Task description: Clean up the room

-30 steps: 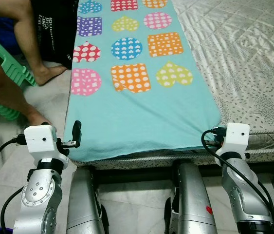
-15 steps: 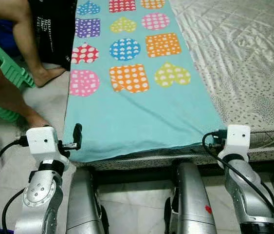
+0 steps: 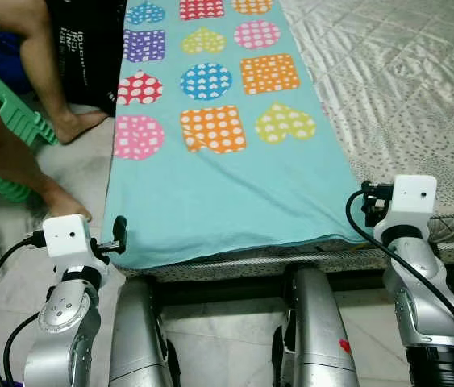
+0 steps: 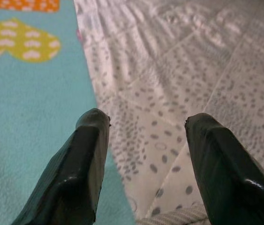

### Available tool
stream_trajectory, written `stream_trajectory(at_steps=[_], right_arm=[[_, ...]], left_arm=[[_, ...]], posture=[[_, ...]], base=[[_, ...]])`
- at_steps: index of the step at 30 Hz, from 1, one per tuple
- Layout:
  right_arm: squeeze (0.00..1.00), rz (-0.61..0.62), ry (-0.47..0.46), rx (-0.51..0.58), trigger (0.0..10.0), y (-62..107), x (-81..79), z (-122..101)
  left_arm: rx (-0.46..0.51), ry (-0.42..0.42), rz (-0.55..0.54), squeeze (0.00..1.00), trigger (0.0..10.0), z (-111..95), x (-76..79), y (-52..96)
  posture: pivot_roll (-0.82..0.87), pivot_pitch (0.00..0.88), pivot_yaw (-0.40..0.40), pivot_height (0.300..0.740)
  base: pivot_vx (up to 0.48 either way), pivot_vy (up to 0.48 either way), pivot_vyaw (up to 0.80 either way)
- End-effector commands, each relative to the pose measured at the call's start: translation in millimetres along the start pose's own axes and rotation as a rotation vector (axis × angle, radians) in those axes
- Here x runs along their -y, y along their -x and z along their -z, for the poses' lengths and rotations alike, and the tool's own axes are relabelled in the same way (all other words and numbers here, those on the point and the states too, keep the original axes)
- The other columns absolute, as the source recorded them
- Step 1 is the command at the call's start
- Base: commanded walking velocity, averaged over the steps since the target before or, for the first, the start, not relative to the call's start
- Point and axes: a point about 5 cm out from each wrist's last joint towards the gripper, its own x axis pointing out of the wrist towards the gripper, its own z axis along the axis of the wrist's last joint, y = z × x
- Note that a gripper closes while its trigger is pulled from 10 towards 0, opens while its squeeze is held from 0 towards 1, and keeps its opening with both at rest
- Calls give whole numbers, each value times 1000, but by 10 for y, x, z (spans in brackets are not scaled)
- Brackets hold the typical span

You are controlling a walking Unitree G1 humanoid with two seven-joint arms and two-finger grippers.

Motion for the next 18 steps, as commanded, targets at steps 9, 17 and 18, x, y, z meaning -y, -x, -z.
stream_trajectory(at_steps=[9,17,18], right_arm=[[0,-27,2,20,10000,-8,-67,-17],[0,-43,-2,38,10000,-31,-74,-61],[0,-44,-2,38,10000,-33,-73,-63]], left_arm=[[-151,41,-92,0,10000,223,-222,-38],[-257,42,-159,0,10000,366,-446,-94],[-266,41,-168,0,10000,376,-468,-93]], posture=[[-84,230,59,497],[-90,231,56,497],[-90,231,56,497]], base=[[0,0,0],[0,0,0],[0,0,0]])
